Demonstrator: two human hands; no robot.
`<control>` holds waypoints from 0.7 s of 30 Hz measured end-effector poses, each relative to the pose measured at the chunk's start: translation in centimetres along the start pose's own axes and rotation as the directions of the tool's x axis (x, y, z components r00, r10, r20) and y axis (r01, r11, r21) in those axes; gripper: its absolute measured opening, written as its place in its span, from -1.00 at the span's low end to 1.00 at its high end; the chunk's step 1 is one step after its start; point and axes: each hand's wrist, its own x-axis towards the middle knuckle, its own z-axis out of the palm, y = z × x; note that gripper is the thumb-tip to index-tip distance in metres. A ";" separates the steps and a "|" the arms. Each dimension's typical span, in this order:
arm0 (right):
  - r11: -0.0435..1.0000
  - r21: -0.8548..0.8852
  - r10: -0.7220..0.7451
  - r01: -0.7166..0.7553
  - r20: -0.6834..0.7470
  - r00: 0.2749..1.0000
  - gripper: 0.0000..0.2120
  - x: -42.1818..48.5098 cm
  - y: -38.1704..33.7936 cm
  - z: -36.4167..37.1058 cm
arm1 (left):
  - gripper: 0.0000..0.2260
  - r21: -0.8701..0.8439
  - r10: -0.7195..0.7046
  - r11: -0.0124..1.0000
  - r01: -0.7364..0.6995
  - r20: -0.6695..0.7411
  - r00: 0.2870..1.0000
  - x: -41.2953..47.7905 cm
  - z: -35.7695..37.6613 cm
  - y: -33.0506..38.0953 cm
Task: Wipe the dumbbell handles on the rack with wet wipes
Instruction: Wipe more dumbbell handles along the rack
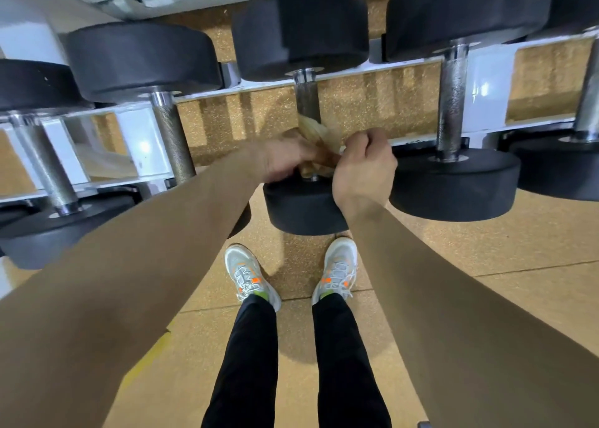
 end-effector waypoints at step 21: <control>1.000 0.025 0.004 -0.004 -0.013 1.000 -0.74 0.2 0.6 0.0 | -0.87 -0.357 -0.056 0.933 0.044 -0.024 0.998 1.3 -0.2 0.4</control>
